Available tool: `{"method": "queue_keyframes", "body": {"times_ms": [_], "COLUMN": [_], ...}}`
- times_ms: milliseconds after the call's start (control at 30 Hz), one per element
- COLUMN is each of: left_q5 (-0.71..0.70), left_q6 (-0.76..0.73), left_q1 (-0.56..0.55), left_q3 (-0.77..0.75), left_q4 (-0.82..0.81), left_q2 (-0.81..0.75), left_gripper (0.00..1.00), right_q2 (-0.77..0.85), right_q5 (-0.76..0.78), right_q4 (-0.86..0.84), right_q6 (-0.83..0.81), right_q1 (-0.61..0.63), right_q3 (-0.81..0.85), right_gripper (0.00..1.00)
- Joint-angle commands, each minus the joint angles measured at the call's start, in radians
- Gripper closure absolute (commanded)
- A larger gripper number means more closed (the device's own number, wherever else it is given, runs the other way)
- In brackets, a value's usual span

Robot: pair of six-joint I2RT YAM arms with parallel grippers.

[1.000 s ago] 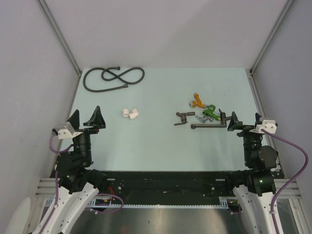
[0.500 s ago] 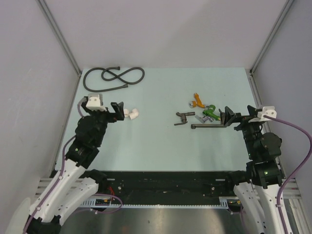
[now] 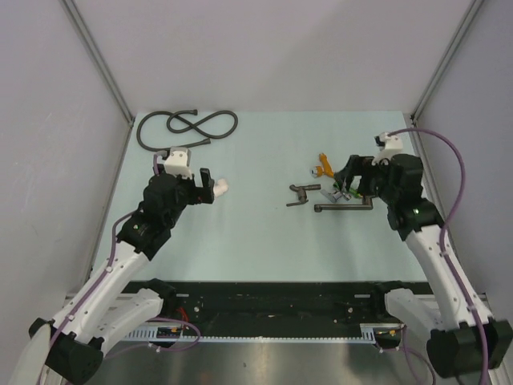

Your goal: Install the water faucets

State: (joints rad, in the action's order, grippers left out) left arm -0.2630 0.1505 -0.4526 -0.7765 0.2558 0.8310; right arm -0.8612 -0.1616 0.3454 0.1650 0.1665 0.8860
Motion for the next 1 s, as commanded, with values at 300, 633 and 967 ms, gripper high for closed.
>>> {"method": "queue_keyframes", "body": {"times_ms": [300, 633, 967], "left_q5": [0.091, 0.097, 0.111], "left_q6": [0.035, 0.038, 0.043], "left_q1": [0.006, 0.005, 0.006], "left_q3": [-0.032, -0.03, -0.032], "left_q4": [0.008, 0.007, 0.005], "left_q2": [-0.058, -0.075, -0.07], "left_gripper": [0.0, 0.0, 0.0], "right_q2": [-0.548, -0.866, -1.001], "right_q5": [0.046, 0.162, 0.174], "right_q4": [0.032, -0.016, -0.088], "right_q6": [0.157, 0.18, 0.18], "right_q1": [0.246, 0.271, 0.294], "right_q3": [0.18, 0.307, 0.332], "right_gripper": [0.0, 0.25, 0.46]}}
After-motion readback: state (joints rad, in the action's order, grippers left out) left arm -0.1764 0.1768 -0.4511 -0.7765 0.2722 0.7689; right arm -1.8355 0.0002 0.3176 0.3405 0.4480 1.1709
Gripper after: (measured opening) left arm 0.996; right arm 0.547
